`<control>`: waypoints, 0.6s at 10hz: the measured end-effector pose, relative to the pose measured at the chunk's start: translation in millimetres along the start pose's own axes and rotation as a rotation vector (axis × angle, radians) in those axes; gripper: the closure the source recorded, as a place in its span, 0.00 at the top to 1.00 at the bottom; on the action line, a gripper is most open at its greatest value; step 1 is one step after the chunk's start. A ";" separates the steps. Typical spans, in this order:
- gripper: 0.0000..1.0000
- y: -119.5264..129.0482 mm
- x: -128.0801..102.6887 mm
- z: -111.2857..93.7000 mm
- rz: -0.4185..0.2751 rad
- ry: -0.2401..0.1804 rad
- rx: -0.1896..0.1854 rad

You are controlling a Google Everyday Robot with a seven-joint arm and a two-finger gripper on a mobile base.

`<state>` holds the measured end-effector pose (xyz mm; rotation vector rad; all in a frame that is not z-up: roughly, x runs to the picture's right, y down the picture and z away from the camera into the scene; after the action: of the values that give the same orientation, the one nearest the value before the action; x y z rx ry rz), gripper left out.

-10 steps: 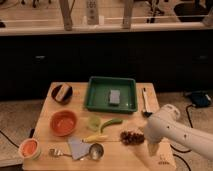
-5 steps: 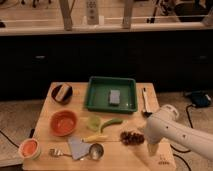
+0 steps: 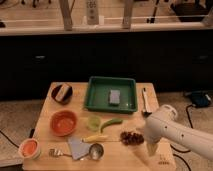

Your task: Place grapes in red bowl

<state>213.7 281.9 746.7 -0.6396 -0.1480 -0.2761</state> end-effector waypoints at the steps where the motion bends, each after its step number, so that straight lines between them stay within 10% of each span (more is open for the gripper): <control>1: 0.80 -0.5 -1.1 0.8 -0.005 -0.002 -0.001; 6: 0.80 -1.7 -3.2 4.4 -0.033 -0.006 -0.004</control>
<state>210.0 283.9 750.5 -0.6428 -0.1643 -0.3060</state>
